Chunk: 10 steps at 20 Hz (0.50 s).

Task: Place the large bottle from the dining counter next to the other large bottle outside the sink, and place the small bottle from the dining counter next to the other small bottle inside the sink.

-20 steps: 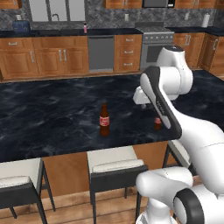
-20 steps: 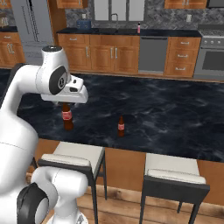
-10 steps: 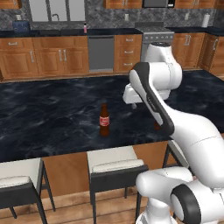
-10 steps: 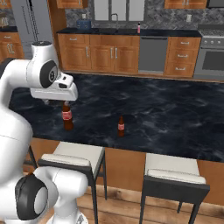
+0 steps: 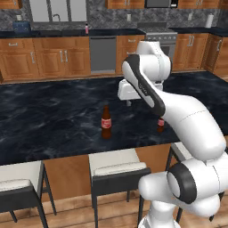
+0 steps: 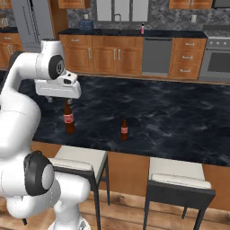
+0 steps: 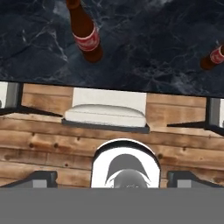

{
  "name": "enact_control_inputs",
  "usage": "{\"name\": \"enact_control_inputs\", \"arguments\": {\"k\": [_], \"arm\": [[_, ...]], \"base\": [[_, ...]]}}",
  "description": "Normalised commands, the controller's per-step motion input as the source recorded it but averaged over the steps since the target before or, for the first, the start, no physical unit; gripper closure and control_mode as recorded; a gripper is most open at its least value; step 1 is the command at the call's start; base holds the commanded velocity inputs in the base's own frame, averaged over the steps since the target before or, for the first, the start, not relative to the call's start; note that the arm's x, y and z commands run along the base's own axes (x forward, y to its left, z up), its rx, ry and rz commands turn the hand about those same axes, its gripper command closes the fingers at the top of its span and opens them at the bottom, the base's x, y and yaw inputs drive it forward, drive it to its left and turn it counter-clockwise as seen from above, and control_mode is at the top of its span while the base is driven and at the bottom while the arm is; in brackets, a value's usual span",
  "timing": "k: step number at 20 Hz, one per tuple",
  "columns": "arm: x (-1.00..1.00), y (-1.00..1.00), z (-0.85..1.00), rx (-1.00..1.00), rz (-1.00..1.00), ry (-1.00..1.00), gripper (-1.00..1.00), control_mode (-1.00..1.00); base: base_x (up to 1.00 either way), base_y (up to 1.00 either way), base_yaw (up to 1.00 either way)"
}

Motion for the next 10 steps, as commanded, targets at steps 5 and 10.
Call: {"name": "enact_control_inputs", "arguments": {"k": [5,10], "arm": [[0.38,0.15,0.0,-0.02,0.0,0.06,-1.0,-1.0],[0.2,0.02,-0.18,0.0,0.0,-0.01,-1.0,-1.0]], "base": [[0.0,0.0,0.0],[0.0,0.0,0.0]]}}
